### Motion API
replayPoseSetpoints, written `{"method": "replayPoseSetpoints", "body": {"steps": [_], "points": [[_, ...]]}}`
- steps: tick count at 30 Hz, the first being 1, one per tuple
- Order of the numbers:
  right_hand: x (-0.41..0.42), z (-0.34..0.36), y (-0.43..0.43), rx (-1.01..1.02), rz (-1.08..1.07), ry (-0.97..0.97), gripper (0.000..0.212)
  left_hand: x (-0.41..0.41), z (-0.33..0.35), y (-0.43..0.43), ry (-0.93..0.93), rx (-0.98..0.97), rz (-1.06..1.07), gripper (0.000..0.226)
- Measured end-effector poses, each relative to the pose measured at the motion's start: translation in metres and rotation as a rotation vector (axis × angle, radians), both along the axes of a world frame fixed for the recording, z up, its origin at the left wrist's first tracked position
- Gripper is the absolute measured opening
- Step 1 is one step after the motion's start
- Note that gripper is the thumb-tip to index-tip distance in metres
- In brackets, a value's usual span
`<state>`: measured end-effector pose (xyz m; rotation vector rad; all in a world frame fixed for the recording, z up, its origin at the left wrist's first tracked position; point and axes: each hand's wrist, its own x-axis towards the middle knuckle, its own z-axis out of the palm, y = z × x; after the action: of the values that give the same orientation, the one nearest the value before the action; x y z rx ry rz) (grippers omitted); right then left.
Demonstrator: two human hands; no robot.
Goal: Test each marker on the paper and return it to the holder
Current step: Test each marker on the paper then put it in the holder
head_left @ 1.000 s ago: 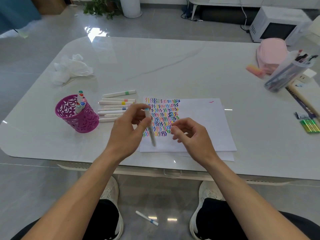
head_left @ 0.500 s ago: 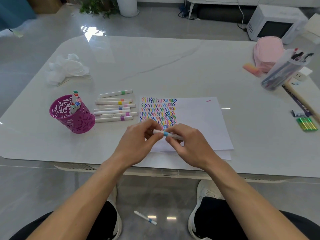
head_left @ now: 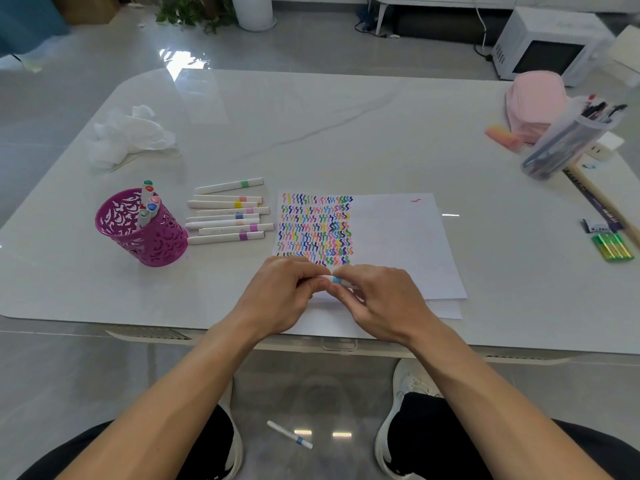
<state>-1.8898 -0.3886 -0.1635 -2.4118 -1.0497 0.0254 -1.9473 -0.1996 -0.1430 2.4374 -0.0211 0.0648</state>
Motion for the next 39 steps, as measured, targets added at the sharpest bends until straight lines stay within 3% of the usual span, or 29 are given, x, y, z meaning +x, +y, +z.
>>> {"method": "replayPoseSetpoints", "body": {"steps": [12,16,19,22,25,30,34,39], "points": [[-0.003,0.005,-0.001,-0.064,-0.076,0.042,0.037,-0.001,0.000,-0.006,0.023,-0.088,0.095,0.014],[0.004,0.010,-0.006,-0.041,-0.193,0.159,0.049,0.003,0.004,0.003,0.013,-0.104,0.210,0.018],[0.008,0.015,-0.009,0.025,-0.223,0.246,0.031,0.005,0.003,0.006,0.013,-0.086,0.253,0.020],[0.010,0.017,-0.009,0.162,-0.261,0.441,0.017,0.004,-0.002,0.003,0.008,0.045,0.181,0.022],[0.014,0.017,-0.010,0.319,-0.300,0.566,0.016,0.004,-0.009,0.003,0.019,0.093,0.125,0.021],[0.020,0.023,-0.012,0.712,-0.382,0.909,0.037,0.006,-0.015,0.003,0.033,0.176,0.068,0.024],[0.022,0.017,-0.013,0.657,-0.352,0.781,0.009,0.007,-0.016,0.002,0.027,0.203,0.059,0.024],[0.020,0.010,-0.010,0.652,-0.403,0.769,0.033,0.008,-0.018,0.001,0.012,0.230,0.060,0.027]]}}
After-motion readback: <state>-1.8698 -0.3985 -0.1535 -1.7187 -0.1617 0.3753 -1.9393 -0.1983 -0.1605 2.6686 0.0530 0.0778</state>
